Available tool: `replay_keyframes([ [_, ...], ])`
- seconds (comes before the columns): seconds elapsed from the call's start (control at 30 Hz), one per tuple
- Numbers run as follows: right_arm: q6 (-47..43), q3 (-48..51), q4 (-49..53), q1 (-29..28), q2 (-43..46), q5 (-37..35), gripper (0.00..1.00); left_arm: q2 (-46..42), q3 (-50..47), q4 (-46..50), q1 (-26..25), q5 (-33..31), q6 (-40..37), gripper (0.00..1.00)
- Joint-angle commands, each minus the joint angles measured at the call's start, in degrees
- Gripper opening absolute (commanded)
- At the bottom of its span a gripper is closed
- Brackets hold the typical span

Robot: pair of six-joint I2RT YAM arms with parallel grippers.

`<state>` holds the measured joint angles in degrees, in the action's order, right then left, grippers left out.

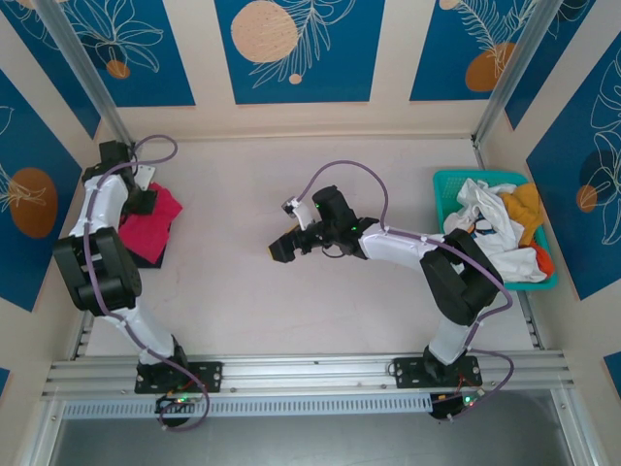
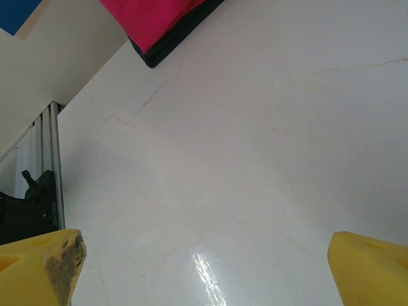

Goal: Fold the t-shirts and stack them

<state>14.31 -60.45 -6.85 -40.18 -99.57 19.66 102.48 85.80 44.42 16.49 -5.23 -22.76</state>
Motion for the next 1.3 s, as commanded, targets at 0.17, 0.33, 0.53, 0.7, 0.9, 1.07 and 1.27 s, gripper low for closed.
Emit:
replay_keyframes([
  [0.17, -0.9, -2.7, 2.7, -0.5, 0.1, 0.1, 0.98, 1.3, 0.6, -2.8, 2.9, -3.2, 1.9, 0.00],
  [0.33, -1.5, -3.7, 3.7, -0.5, -0.6, -0.1, 0.98, 1.4, 0.1, -4.0, 4.2, -4.7, 2.9, 0.00],
  [0.53, -0.6, -3.7, 3.1, -0.7, -1.2, 0.3, 0.98, 3.0, -0.5, -5.5, 5.0, -7.7, 4.6, 0.00],
  [0.7, -0.4, -3.4, 3.0, -0.8, -1.3, 0.1, 0.98, 5.1, -0.7, -5.8, 5.0, -6.9, 5.1, 0.00],
  [0.9, -0.5, -3.0, 3.0, -0.8, -1.2, -0.3, 0.98, 7.8, 0.5, -4.8, 5.0, -8.5, 7.0, 0.32],
  [1.07, -0.1, -2.7, 2.7, -0.8, -1.1, -0.5, 0.98, 8.1, 2.5, -2.6, 5.0, -5.8, 10.6, 0.63],
  [1.27, 0.4, -2.1, 2.3, -0.8, -0.7, -0.8, 0.98, 6.3, 5.2, 0.1, 5.0, -10.1, 17.4, 1.00],
])
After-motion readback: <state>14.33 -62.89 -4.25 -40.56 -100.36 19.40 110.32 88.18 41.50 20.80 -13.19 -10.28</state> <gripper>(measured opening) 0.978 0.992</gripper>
